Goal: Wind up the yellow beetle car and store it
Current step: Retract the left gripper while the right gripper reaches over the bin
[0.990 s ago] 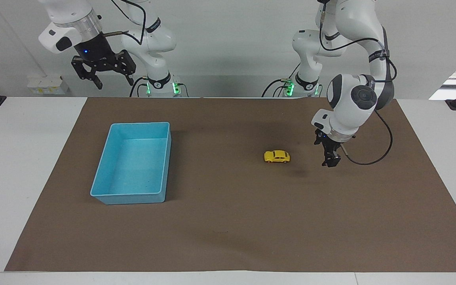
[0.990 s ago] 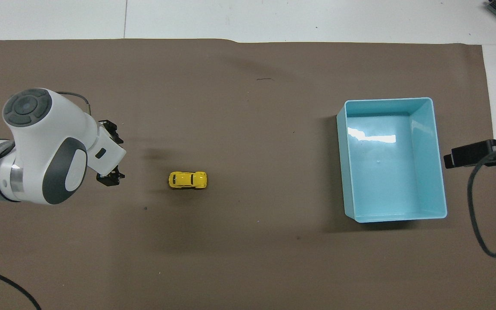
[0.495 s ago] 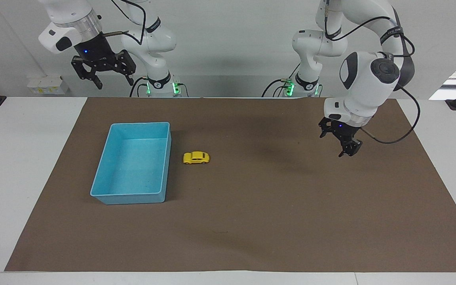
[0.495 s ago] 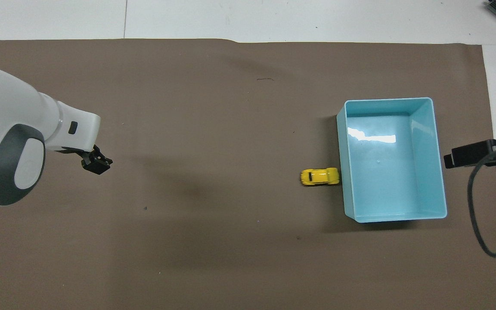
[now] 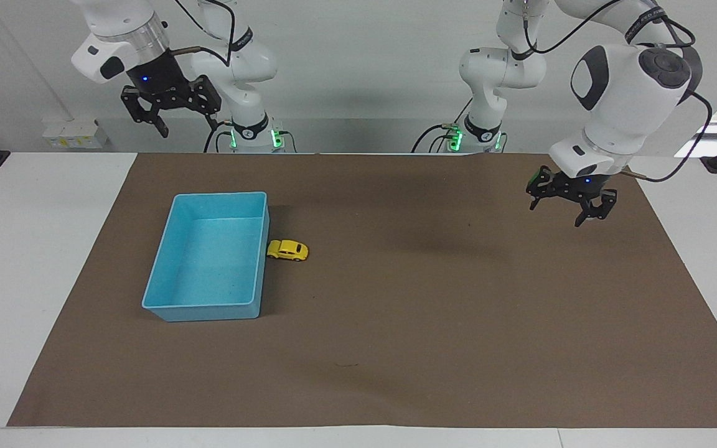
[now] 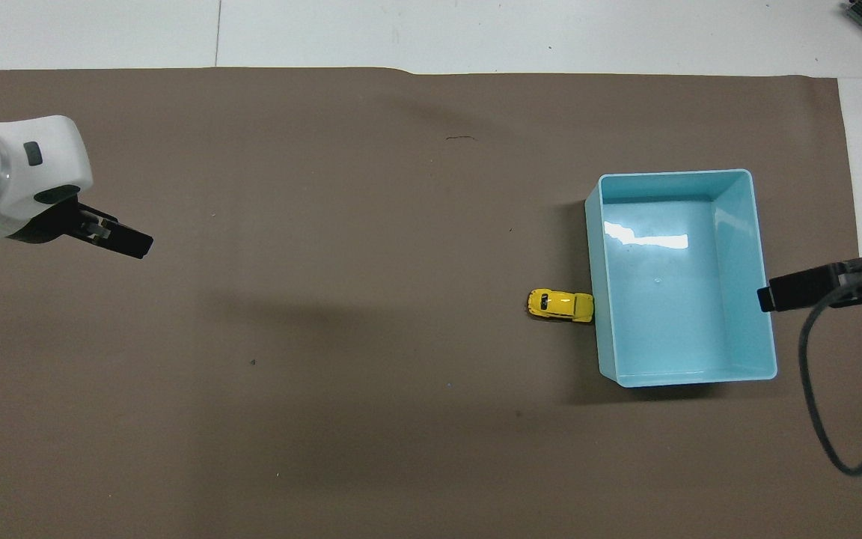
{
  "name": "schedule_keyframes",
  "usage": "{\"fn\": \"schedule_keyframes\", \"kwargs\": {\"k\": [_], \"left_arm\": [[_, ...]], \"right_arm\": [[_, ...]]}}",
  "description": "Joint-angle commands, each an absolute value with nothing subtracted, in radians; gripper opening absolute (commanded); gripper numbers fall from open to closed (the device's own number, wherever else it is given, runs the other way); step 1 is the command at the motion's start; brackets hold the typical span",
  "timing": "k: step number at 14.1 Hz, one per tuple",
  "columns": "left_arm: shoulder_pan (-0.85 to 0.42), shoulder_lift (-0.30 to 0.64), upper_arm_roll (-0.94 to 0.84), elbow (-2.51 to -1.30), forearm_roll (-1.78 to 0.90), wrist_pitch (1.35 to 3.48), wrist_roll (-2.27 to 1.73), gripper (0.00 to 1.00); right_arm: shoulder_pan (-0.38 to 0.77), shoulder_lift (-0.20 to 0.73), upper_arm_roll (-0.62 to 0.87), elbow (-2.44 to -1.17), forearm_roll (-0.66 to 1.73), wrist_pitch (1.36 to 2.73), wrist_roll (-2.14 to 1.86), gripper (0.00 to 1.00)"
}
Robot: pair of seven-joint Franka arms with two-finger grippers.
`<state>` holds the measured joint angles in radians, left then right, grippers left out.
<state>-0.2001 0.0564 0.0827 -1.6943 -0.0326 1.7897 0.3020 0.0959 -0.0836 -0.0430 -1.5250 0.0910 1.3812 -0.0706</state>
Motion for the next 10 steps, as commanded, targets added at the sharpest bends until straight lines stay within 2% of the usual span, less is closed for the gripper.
{"fn": "schedule_keyframes", "kwargs": {"k": [1, 4, 8, 10], "left_arm": [[-0.170, 0.061, 0.074, -1.617, -0.023, 1.729, 0.110, 1.00], [-0.141, 0.049, 0.081, -1.580, -0.029, 1.683, -0.070, 1.00], [-0.110, 0.049, 0.083, -1.473, -0.012, 1.514, -0.069, 1.00], [-0.091, 0.029, 0.074, -1.479, -0.014, 1.514, -0.037, 1.00]], "right_arm": [[0.095, -0.167, -0.041, -1.640, 0.100, 1.407, -0.210, 1.00], [0.094, -0.156, -0.041, -1.655, 0.095, 1.446, -0.426, 1.00], [0.097, -0.150, -0.041, -1.698, 0.091, 1.473, -0.622, 1.00], [0.141, -0.147, -0.041, -1.729, 0.077, 1.499, -0.705, 1.00]]}}
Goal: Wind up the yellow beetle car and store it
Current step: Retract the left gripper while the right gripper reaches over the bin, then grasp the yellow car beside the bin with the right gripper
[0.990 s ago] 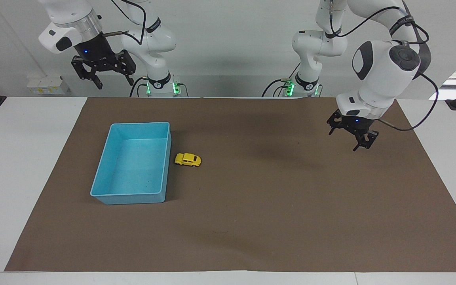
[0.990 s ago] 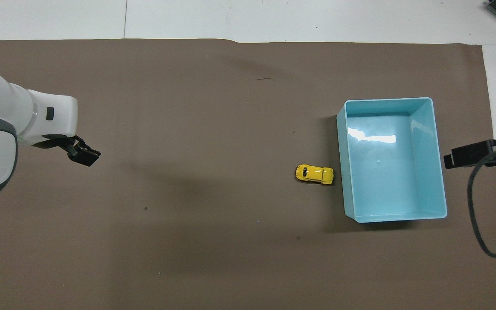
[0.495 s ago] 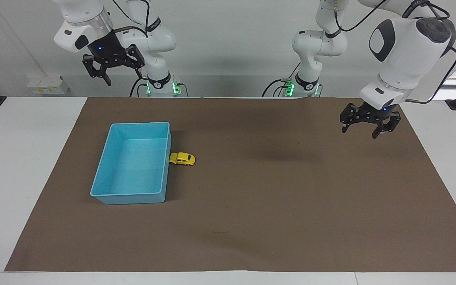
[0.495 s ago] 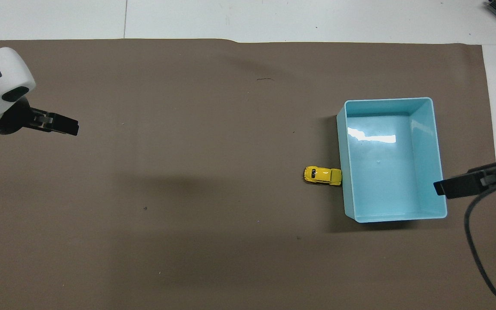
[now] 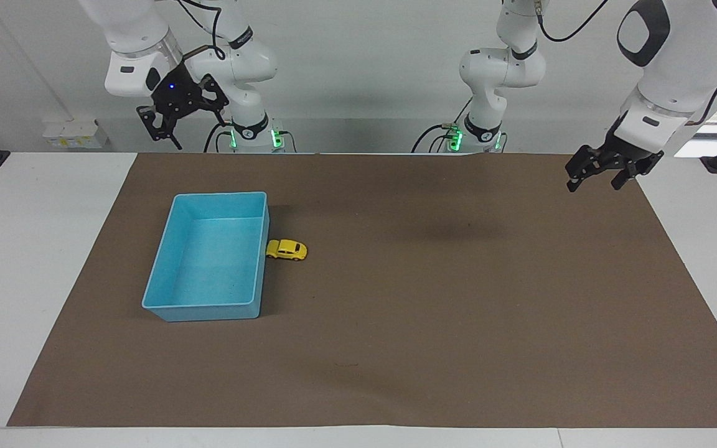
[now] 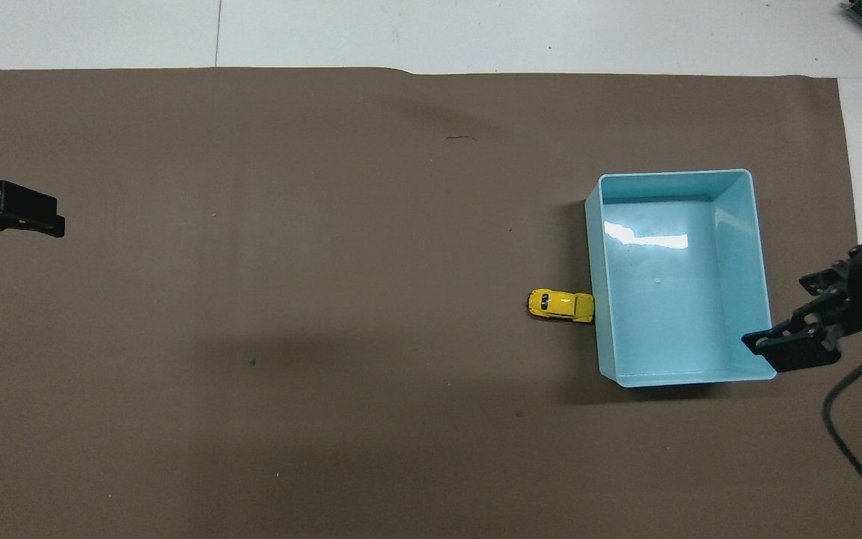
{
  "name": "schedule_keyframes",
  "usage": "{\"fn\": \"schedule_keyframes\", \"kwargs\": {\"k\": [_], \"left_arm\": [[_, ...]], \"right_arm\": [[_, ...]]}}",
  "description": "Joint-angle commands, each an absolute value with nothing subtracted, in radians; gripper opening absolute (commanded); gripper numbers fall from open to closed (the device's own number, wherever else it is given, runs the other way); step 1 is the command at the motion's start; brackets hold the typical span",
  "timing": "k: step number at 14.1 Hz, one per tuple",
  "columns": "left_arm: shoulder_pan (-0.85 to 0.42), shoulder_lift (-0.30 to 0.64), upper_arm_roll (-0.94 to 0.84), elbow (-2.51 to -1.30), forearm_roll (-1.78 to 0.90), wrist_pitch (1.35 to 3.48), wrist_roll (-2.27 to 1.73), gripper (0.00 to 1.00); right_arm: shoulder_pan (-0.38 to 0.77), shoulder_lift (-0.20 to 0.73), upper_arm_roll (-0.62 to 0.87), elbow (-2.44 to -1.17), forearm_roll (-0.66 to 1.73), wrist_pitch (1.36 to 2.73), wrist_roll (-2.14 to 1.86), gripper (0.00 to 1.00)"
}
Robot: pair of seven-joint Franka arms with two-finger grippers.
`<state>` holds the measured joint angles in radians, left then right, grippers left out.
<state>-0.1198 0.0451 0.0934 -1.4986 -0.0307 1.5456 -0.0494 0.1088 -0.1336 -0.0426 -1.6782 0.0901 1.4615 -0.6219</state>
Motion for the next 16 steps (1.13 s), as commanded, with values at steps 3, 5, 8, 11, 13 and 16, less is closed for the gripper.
{"fn": "schedule_keyframes", "kwargs": {"k": [3, 5, 8, 11, 13, 16], "left_arm": [[-0.087, 0.008, 0.074, -1.511, -0.011, 1.519, 0.035, 1.00], [-0.087, 0.005, 0.074, -1.517, -0.009, 1.517, 0.035, 1.00], [-0.084, 0.002, 0.074, -1.514, -0.011, 1.508, 0.031, 1.00], [-0.087, 0.002, 0.072, -1.514, -0.011, 1.508, 0.031, 1.00], [-0.086, 0.002, 0.072, -1.514, -0.011, 1.508, 0.031, 1.00], [-0.086, 0.002, 0.074, -1.514, -0.011, 1.508, 0.031, 1.00]], "right_arm": [[0.195, -0.109, -0.041, -1.749, 0.045, 1.543, -0.845, 1.00], [0.205, -0.080, -0.041, -1.758, 0.041, 1.557, -0.955, 1.00], [0.251, -0.063, -0.041, -1.814, 0.035, 1.640, -1.015, 1.00], [0.316, -0.031, -0.041, -1.867, 0.028, 1.721, -1.022, 1.00], [0.362, -0.005, -0.041, -1.881, -0.006, 1.761, -1.020, 1.00], [0.365, -0.011, -0.041, -1.914, -0.018, 1.782, -1.031, 1.00]]}}
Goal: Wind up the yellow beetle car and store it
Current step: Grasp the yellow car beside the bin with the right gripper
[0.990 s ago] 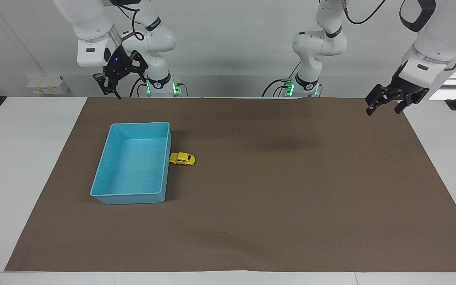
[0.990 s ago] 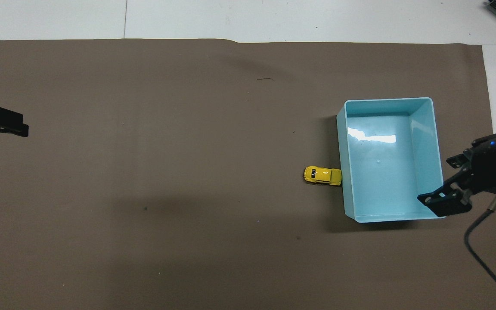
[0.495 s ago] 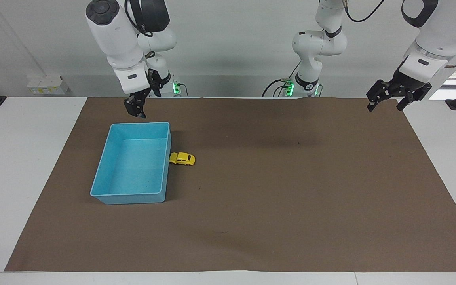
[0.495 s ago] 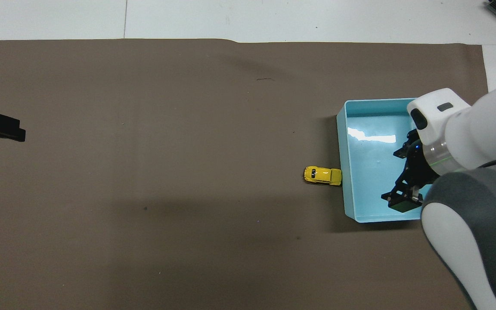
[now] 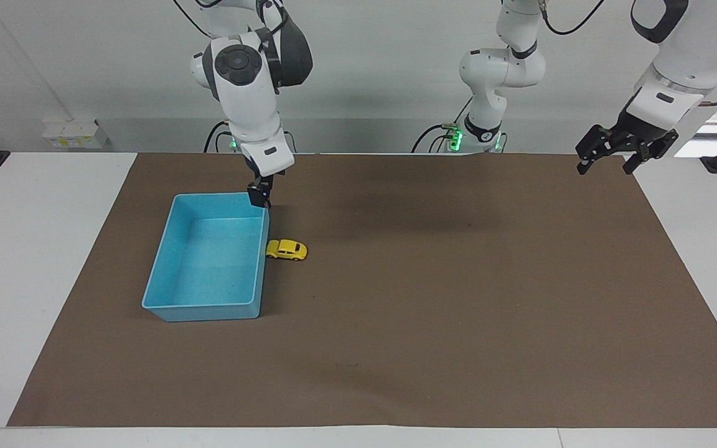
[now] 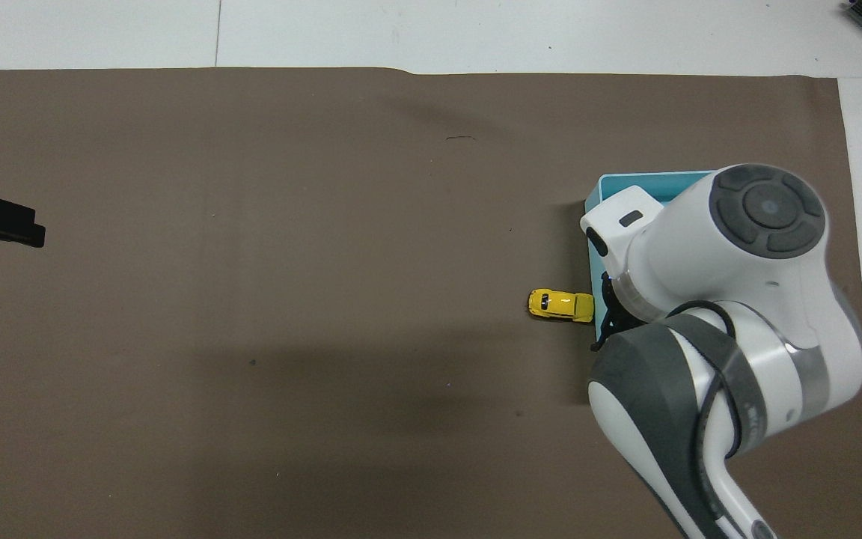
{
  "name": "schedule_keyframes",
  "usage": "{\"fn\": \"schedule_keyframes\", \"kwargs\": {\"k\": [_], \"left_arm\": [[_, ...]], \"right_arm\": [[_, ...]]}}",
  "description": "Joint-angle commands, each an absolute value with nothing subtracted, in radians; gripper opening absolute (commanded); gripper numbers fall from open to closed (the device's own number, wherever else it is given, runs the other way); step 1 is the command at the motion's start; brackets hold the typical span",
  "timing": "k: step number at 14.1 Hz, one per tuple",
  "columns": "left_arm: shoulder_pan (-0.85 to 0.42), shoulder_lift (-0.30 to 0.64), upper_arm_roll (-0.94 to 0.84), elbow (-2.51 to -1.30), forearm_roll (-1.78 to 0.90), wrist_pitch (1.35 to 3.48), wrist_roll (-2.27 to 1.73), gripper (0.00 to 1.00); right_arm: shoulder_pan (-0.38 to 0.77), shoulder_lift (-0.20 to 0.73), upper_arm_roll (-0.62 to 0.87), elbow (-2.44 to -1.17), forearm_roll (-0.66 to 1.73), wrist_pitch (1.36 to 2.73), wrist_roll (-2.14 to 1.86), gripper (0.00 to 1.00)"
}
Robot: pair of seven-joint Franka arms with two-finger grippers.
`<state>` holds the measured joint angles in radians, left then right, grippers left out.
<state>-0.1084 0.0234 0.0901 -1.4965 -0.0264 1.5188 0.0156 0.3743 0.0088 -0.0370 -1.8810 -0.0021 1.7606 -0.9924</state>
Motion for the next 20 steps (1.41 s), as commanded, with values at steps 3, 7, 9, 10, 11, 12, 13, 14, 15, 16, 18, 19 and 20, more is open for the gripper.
{"fn": "schedule_keyframes", "kwargs": {"k": [3, 7, 9, 10, 11, 12, 13, 14, 15, 16, 18, 19, 20], "left_arm": [[-0.086, 0.002, 0.072, -1.514, -0.011, 1.508, 0.031, 1.00], [-0.086, 0.002, 0.072, -1.514, -0.011, 1.508, 0.031, 1.00], [-0.086, 0.002, 0.072, -1.514, -0.011, 1.508, 0.031, 1.00], [-0.086, 0.002, 0.074, -1.514, -0.011, 1.508, 0.031, 1.00], [-0.086, 0.002, 0.072, -1.514, -0.011, 1.508, 0.031, 1.00], [-0.086, 0.002, 0.074, -1.514, -0.011, 1.508, 0.031, 1.00], [-0.086, 0.002, 0.072, -1.513, -0.011, 1.508, 0.031, 1.00], [-0.086, 0.002, 0.072, -1.514, -0.011, 1.508, 0.031, 1.00], [-0.086, 0.002, 0.074, -1.513, -0.011, 1.508, 0.031, 1.00], [-0.086, 0.002, 0.074, -1.514, -0.011, 1.508, 0.031, 1.00], [-0.086, 0.002, 0.072, -1.514, -0.011, 1.508, 0.031, 1.00], [-0.086, 0.002, 0.072, -1.514, -0.011, 1.508, 0.031, 1.00], [-0.086, 0.002, 0.072, -1.514, -0.011, 1.508, 0.031, 1.00]], "right_arm": [[0.356, -0.003, -0.041, -2.036, -0.021, 2.004, -1.078, 1.00], [0.342, -0.014, -0.043, -2.068, -0.021, 2.040, -1.137, 1.00], [0.339, 0.018, -0.043, -2.078, -0.021, 2.080, -1.147, 1.00], [0.342, 0.041, -0.043, -2.095, -0.021, 2.136, -1.147, 1.00], [0.348, 0.057, -0.043, -2.108, -0.021, 2.181, -1.140, 1.00], [0.354, 0.078, -0.043, -2.109, -0.021, 2.198, -1.137, 1.00], [0.356, 0.089, -0.043, -2.109, -0.021, 2.207, -1.137, 1.00], [0.354, 0.103, -0.043, -2.112, -0.021, 2.223, -1.146, 1.00], [0.348, 0.110, -0.043, -2.118, -0.021, 2.239, -1.146, 1.00], [0.348, 0.123, -0.043, -2.121, -0.021, 2.262, -1.146, 1.00], [0.354, 0.153, -0.043, -2.123, -0.021, 2.293, -1.138, 1.00], [0.354, 0.163, -0.043, -2.125, -0.021, 2.301, -1.138, 1.00], [0.360, 0.163, -0.043, -2.128, -0.021, 2.301, -1.141, 1.00]]}}
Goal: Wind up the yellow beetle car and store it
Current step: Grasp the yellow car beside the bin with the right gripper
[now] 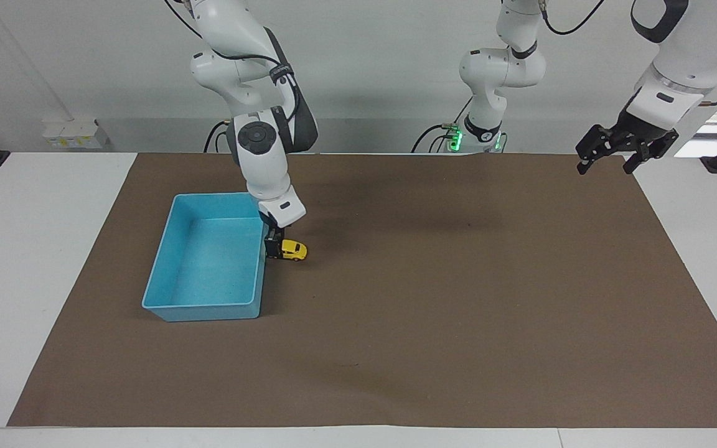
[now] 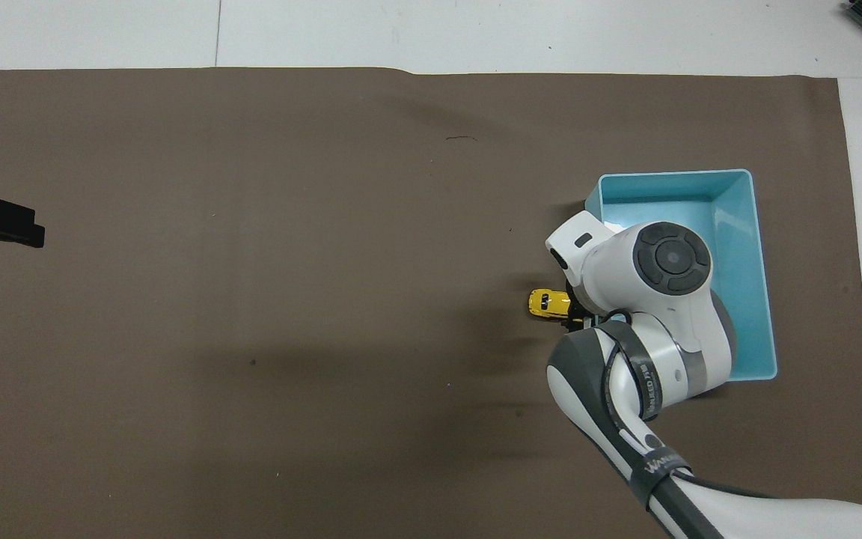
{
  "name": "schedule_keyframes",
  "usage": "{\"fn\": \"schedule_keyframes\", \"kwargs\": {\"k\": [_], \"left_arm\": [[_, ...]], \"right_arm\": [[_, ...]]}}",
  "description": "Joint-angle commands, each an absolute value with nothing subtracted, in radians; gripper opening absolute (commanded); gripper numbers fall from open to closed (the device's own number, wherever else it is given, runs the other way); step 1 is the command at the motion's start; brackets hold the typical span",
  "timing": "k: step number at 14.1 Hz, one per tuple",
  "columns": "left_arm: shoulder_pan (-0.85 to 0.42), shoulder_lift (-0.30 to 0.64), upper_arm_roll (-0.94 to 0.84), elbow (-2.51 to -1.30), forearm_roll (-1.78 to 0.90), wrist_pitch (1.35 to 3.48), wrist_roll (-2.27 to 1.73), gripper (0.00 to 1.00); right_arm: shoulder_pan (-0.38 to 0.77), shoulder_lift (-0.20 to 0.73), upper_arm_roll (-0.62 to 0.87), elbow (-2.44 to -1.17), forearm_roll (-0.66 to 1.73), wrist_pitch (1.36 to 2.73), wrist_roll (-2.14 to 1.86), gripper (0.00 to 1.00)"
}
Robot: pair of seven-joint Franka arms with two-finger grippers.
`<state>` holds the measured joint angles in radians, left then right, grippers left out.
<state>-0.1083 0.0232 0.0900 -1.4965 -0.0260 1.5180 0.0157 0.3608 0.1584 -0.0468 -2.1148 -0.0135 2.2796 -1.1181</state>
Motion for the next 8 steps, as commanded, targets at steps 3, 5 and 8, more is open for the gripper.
{"fn": "schedule_keyframes", "kwargs": {"k": [3, 5, 8], "left_arm": [[-0.086, 0.002, 0.072, -1.513, -0.011, 1.508, 0.031, 1.00], [-0.086, 0.002, 0.072, -1.514, -0.011, 1.508, 0.031, 1.00], [-0.086, 0.002, 0.072, -1.514, -0.011, 1.508, 0.031, 1.00]], "right_arm": [[0.388, 0.179, -0.043, -2.186, -0.021, 2.396, -1.140, 1.00], [0.387, 0.181, -0.043, -2.201, -0.021, 2.414, -1.143, 0.91], [0.388, 0.179, -0.043, -2.200, -0.023, 2.404, -1.147, 0.82]]}}
